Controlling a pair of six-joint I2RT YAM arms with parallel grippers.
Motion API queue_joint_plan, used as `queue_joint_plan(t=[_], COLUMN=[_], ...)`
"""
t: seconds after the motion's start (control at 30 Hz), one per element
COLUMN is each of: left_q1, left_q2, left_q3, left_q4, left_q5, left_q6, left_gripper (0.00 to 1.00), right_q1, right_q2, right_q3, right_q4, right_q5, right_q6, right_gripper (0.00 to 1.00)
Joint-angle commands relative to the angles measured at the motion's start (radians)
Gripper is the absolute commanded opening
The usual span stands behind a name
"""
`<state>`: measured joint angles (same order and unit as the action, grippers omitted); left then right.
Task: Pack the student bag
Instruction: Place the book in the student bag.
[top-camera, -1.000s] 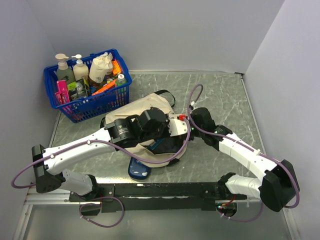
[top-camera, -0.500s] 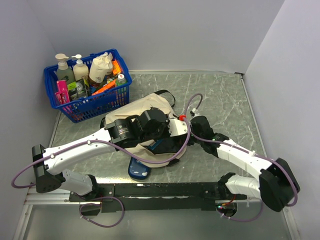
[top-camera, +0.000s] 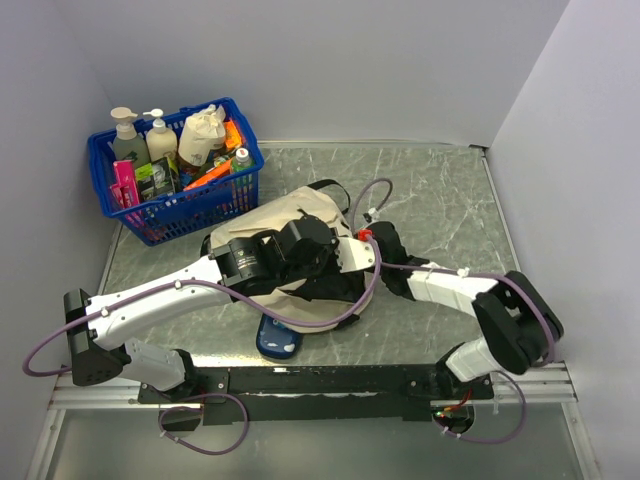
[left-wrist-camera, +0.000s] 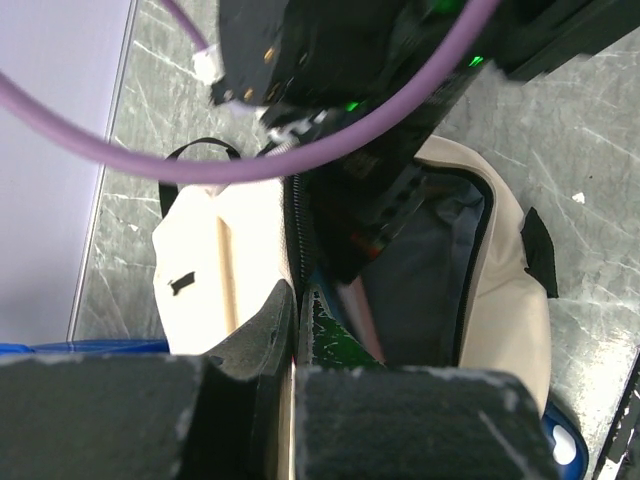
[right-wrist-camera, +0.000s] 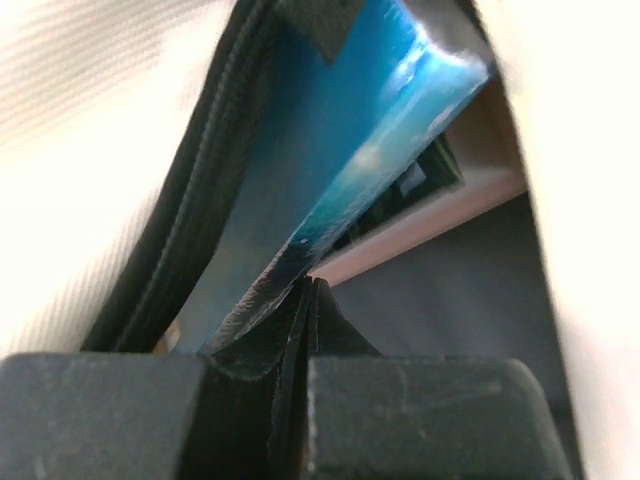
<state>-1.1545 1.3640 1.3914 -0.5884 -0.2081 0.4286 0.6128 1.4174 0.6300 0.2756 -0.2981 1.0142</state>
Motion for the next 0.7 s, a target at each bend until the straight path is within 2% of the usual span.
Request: queue_joint_plan(t=[0.0, 0.17, 0.23, 0.27, 0.33, 0.37, 0.47, 0.53, 0.57, 0.6, 0.63, 0.67], left_q1=[-0.013, -0.013, -0.013, -0.013, -0.010, -0.005, 0.035, 0.073, 0.088, 0.120, 0.140, 0.159], left_q2=[-0.039, -0.045, -0.049, -0.054, -0.065, -0.068, -0.068, -0.059, -0.057, -0.049, -0.042, -0.028], left_q3=[0.021, 0.009, -0.005, -0.012, -0.049, -0.058, -0.071, -0.060, -0.055, -0.043, -0.031, -0.014], left_q4=[0.081, 0.082, 0.082, 0.087, 0.102, 0.117, 0.128, 0.130, 0.131, 0.131, 0.125, 0.113], left_q5=[0.019, 0.012, 0.006, 0.001, -0.019, -0.025, -0.024, -0.024, -0.022, -0.019, -0.005, 0.002], left_q6=[0.009, 0.015, 0.019, 0.021, 0.027, 0.018, -0.029, -0.065, -0.076, -0.088, -0.118, -0.135], left_gripper=[0.01, 0.01, 0.01, 0.01, 0.01, 0.01, 0.01, 0.01, 0.01, 0.01, 0.01, 0.01], right_q1=[0.031, 0.061, 0.048, 0.038, -0.004, -0.019, -0.073, -0.094, -0.094, -0.094, -0.085, -0.078], right_q2=[0.060, 0.130, 0.092, 0.062, -0.039, -0.081, -0.282, -0.446, -0.495, -0.584, -0.624, -0.656], right_q3=[0.137, 0.235, 0.223, 0.206, 0.139, 0.088, 0.005, -0.021, -0.032, -0.033, -0.032, -0.041], right_q4=[0.260, 0.208, 0.176, 0.127, 0.100, 0.084, -0.001, -0.096, -0.130, -0.204, -0.258, -0.301], right_q5=[-0.075, -0.090, -0.101, -0.090, -0.088, -0.091, -0.064, -0.046, -0.050, -0.059, -0.047, -0.050], right_q6=[0.158, 0.187, 0.161, 0.132, 0.097, 0.068, -0.024, -0.086, -0.182, -0.234, -0.335, -0.366], right_gripper=[0.00, 0.00, 0.00, 0.21, 0.37, 0.51, 0.72, 0.75, 0.76, 0.75, 0.74, 0.73])
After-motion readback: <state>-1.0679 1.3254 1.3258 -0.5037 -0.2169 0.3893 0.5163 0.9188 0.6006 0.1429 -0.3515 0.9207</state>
